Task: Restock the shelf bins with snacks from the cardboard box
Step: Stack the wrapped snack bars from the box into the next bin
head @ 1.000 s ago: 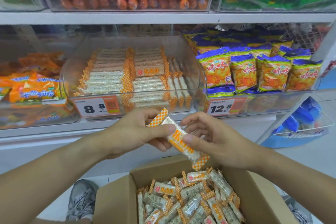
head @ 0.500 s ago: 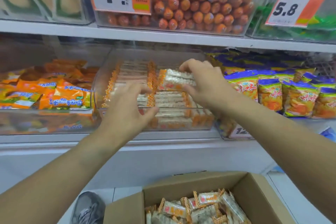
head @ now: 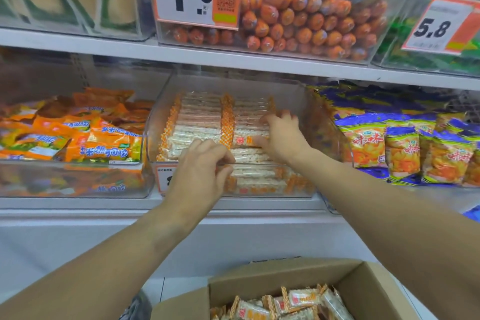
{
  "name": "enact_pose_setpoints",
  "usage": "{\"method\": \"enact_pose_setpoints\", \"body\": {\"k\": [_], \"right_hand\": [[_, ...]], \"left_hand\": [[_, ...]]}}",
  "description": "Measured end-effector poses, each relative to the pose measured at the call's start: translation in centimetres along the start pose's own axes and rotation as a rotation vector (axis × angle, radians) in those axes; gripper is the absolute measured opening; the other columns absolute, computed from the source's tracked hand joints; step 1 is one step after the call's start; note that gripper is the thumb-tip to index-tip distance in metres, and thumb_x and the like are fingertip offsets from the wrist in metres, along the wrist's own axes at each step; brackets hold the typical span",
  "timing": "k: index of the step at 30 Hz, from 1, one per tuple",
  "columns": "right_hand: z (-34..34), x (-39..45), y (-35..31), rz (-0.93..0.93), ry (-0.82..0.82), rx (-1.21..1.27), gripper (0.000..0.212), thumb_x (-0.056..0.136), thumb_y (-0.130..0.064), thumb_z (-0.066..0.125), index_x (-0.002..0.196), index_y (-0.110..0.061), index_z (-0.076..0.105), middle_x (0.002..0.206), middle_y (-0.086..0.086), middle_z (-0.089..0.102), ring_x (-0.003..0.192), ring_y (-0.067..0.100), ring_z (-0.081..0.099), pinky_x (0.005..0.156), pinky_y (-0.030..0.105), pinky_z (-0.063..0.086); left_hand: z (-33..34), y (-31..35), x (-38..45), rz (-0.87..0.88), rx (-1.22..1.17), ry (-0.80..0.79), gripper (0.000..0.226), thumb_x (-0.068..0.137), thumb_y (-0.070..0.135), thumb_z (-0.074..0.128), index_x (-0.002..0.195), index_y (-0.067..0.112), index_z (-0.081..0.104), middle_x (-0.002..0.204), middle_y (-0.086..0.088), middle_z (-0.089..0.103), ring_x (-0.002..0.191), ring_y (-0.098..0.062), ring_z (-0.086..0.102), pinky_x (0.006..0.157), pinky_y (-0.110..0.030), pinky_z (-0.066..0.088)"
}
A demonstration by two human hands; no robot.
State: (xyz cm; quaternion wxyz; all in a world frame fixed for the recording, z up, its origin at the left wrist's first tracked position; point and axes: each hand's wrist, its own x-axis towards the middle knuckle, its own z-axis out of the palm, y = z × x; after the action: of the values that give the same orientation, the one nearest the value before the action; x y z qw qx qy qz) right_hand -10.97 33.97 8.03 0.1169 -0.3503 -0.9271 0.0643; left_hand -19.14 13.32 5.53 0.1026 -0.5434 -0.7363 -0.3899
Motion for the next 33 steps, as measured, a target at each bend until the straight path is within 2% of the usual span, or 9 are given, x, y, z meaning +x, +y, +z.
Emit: {"method": "enact_pose_setpoints", "body": {"k": [8, 12, 15, 17, 19, 22, 27, 30, 33], "right_hand": [[-1.1, -1.0, -0.4, -0.069, -0.083, -0.109, 0.049, 0.095, -0.030, 0.050, 0.144, -0.027, 0.046, 0.144, 0.014, 0.040, 0.134, 0.042, 0.030, 0.111, 0.060, 0.026], [-2.8, -3.5, -0.3, -0.217, 0.287, 0.120, 0.035, 0.093, -0.023, 0.059, 0.127, -0.016, 0.058, 0.119, 0.009, 0.054, 0.114, 0.030, 0.048, 0.096, 0.047, 0.044], [-3.8, -7.8, 0.1, -0.380, 0.582, 0.325, 0.014, 0.088, -0.011, 0.065, 0.101, -0.011, 0.065, 0.097, 0.003, 0.058, 0.091, 0.017, 0.053, 0.082, 0.026, 0.042], [-3.6, -11.5, 0.9, -0.405, 0.637, 0.441, 0.006, 0.087, -0.004, 0.065, 0.092, -0.008, 0.064, 0.088, 0.002, 0.058, 0.077, 0.014, 0.053, 0.073, 0.019, 0.040], [-1.6, -15.1, 2.5, -0.376, 0.570, 0.543, 0.006, 0.088, -0.003, 0.065, 0.091, -0.008, 0.062, 0.083, 0.002, 0.058, 0.068, 0.015, 0.054, 0.066, 0.021, 0.043], [3.6, -18.9, 5.7, -0.213, 0.335, 0.587, 0.009, 0.089, -0.007, 0.065, 0.090, -0.014, 0.061, 0.074, -0.002, 0.058, 0.061, 0.010, 0.053, 0.058, 0.026, 0.045], [12.7, -24.4, 10.6, 0.117, -0.365, 0.469, 0.008, 0.093, -0.021, 0.063, 0.098, -0.016, 0.065, 0.084, 0.000, 0.068, 0.077, 0.017, 0.063, 0.078, 0.039, 0.055], [16.6, -27.9, 13.2, 0.245, -0.699, 0.376, 0.023, 0.094, -0.030, 0.065, 0.112, -0.017, 0.062, 0.104, 0.005, 0.067, 0.095, 0.022, 0.063, 0.087, 0.035, 0.053], [18.4, -29.3, 15.3, 0.286, -0.723, 0.282, 0.031, 0.098, -0.027, 0.058, 0.127, -0.015, 0.057, 0.128, 0.009, 0.062, 0.115, 0.026, 0.059, 0.094, 0.035, 0.051]], "left_hand": [[0.1, 0.5, 0.2, -0.035, 0.042, -0.007, 0.024, 0.076, 0.005, 0.079, 0.079, 0.021, 0.061, 0.077, 0.009, 0.052, 0.080, -0.022, 0.048, 0.074, -0.043, 0.044], [0.0, 0.9, 0.5, -0.037, 0.138, -0.012, 0.024, 0.078, 0.005, 0.077, 0.081, 0.021, 0.060, 0.078, 0.009, 0.050, 0.084, -0.025, 0.049, 0.076, -0.043, 0.041], [-0.2, 1.7, 0.7, -0.012, 0.204, 0.025, 0.015, 0.081, 0.014, 0.071, 0.092, 0.019, 0.063, 0.091, 0.003, 0.056, 0.096, -0.027, 0.050, 0.082, -0.042, 0.038], [-0.4, 3.0, 1.0, 0.094, 0.159, 0.052, 0.015, 0.083, 0.018, 0.063, 0.097, 0.016, 0.062, 0.097, 0.000, 0.058, 0.098, -0.026, 0.051, 0.085, -0.041, 0.039], [0.3, 4.8, 0.6, 0.191, 0.065, -0.017, 0.010, 0.085, 0.015, 0.061, 0.095, 0.015, 0.060, 0.091, 0.003, 0.057, 0.088, -0.019, 0.051, 0.080, -0.035, 0.041], [2.5, 6.6, -2.0, 0.143, -0.056, -0.320, 0.006, 0.089, 0.013, 0.060, 0.093, 0.016, 0.059, 0.083, 0.007, 0.055, 0.076, -0.012, 0.051, 0.070, -0.030, 0.041], [8.3, 6.1, -7.6, -0.068, 0.052, -0.920, 0.015, 0.096, 0.019, 0.054, 0.108, 0.012, 0.061, 0.102, -0.003, 0.064, 0.093, -0.022, 0.058, 0.084, -0.037, 0.049], [12.8, 5.0, -12.3, -0.312, -0.003, -0.961, 0.019, 0.096, 0.017, 0.053, 0.112, 0.012, 0.061, 0.105, -0.006, 0.068, 0.096, -0.024, 0.063, 0.085, -0.035, 0.052], [17.0, 3.5, -17.6, -0.479, 0.005, -0.957, 0.024, 0.097, 0.013, 0.050, 0.118, 0.017, 0.061, 0.118, -0.006, 0.064, 0.105, -0.024, 0.062, 0.090, -0.036, 0.051]]}}
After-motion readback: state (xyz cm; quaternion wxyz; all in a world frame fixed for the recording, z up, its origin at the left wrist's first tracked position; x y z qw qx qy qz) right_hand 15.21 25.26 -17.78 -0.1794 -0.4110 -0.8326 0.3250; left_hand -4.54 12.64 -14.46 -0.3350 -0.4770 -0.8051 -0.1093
